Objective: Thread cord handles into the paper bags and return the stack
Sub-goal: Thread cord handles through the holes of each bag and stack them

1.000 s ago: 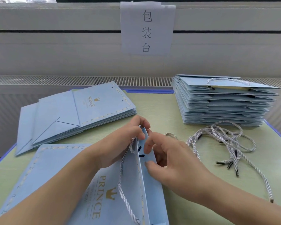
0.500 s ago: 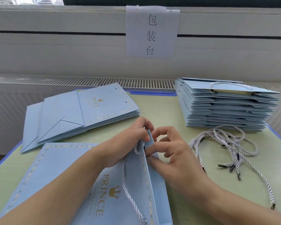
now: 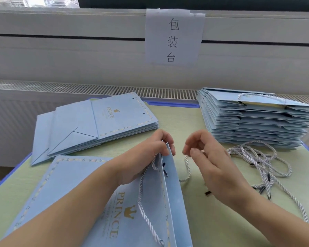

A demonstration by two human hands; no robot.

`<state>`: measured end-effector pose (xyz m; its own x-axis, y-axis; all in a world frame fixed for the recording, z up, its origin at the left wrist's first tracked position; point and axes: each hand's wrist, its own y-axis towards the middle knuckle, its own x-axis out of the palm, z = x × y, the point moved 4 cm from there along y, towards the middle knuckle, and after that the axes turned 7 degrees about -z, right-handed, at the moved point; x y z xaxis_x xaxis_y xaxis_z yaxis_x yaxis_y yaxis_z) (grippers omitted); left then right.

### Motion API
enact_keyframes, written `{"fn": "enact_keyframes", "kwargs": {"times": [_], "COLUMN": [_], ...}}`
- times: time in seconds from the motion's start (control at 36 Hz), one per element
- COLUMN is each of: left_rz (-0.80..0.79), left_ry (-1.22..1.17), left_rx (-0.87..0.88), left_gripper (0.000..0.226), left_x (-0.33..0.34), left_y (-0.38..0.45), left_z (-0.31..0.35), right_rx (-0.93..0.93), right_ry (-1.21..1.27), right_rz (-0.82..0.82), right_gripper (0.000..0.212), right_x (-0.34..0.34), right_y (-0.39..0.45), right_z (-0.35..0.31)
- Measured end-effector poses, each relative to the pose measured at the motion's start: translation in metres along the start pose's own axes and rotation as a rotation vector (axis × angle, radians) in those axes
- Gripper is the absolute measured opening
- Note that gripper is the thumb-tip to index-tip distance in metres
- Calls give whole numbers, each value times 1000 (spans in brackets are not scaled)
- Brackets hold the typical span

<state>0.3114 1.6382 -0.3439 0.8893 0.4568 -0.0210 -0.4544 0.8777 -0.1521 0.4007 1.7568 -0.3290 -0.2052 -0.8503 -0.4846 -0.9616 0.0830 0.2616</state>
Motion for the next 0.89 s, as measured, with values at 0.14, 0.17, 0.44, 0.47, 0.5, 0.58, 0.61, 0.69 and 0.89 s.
{"fn": "enact_keyframes", "kwargs": {"times": [0.14,0.17,0.44,0.47,0.5,0.58,0.61,0.69,0.89], "left_rz": [45,51,49,49,53,54,51,49,78], "left_ry": [-21,-33,-31,-30,-25,-13,-14,-20,60], "left_rx": [-18,-22,-21,-22,-26,-24,-23,-30,-22], "left_gripper": [31,30,31,30,30,31,31,30,29], "left_x": [-2,-2,-3,-3,-3,-3,-3,-3,-3], "left_y": [1,2,1,1,1,0,0,0,0], "left_z": [-4,-4,-3,-2,-2,-3,-3,-3,-1], "right_rx": [111,133,140,159,177,187,183,160,128], "right_ry": [-143,-59,12,3,-11,-72,-107,-233,292], "right_rz": [-273,-340,-436,-444,-455,-505,-512,-470,-314], "right_gripper": [36,38,16,19,21,21,21,23,46], "right_x": [8,12,-1,-6,-11,-21,-23,-34,-85], "right_y": [0,-2,-3,-2,-2,-2,-2,0,4], "right_z": [9,8,9,9,10,9,9,8,3]}}
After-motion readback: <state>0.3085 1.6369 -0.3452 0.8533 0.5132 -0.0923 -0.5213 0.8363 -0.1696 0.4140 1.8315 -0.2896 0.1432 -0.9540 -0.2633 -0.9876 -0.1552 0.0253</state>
